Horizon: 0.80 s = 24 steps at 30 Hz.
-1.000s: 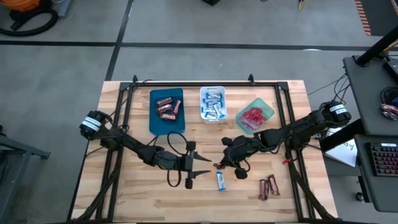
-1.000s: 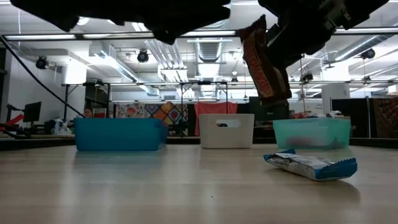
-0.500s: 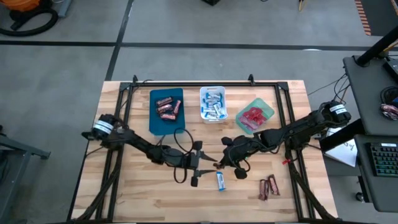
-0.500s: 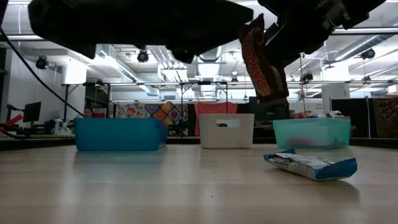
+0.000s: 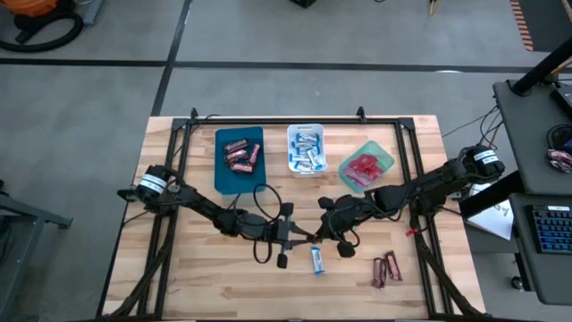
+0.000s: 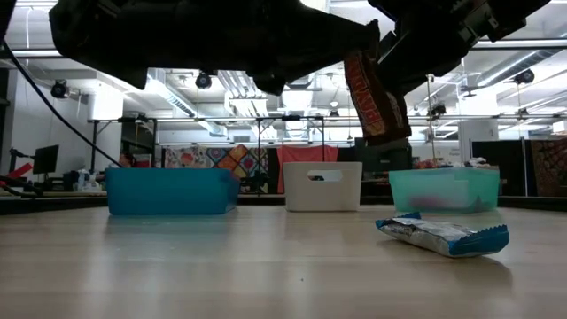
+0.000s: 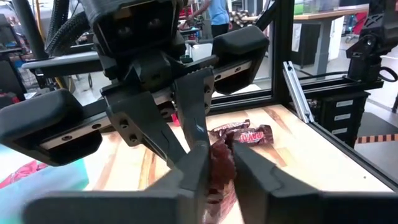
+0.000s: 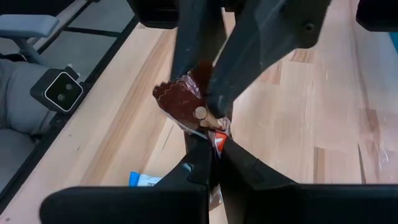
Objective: Sort candy
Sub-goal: Put the brown chocolate into the blue bin
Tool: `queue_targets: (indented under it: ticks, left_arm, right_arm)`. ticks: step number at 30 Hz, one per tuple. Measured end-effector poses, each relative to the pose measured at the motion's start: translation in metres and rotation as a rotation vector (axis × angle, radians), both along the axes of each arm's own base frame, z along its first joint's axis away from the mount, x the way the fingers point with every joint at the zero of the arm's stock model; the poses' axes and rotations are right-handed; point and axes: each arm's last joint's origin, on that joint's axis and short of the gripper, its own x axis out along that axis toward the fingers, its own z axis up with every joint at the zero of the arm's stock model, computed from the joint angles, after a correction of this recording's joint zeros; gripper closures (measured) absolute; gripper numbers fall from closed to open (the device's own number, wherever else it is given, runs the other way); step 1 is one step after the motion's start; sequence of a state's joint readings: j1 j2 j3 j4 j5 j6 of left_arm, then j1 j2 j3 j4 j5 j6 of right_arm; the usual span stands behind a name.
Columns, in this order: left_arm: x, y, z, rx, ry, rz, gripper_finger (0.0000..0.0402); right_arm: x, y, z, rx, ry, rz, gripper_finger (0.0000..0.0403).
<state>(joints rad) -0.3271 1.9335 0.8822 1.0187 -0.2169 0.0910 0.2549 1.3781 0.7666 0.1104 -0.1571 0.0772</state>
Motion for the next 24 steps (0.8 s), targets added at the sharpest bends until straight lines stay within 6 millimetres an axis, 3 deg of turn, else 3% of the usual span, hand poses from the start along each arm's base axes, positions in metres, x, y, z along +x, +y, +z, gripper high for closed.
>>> queue_targets:
  ticks: [3,11,18,24]
  left_arm:
    - [0.0,0.0,0.0,-0.008,0.0,0.001,0.0391]
    - [-0.003,0.002,0.012,-0.034,0.013,0.003,0.0399]
    - [-0.019,0.007,0.043,-0.032,0.115,0.021,0.0401]
    - [-0.05,0.024,0.078,0.062,0.258,0.164,0.0401]
  right_arm:
    - [0.0,0.0,0.0,0.006,0.003,-0.004,0.0385]
    - [-0.003,-0.001,0.005,0.056,0.013,-0.039,0.0315]
    - [-0.016,-0.012,0.022,0.097,0.038,-0.115,0.0255]
    - [-0.028,-0.019,0.038,0.066,0.002,-0.222,0.0237]
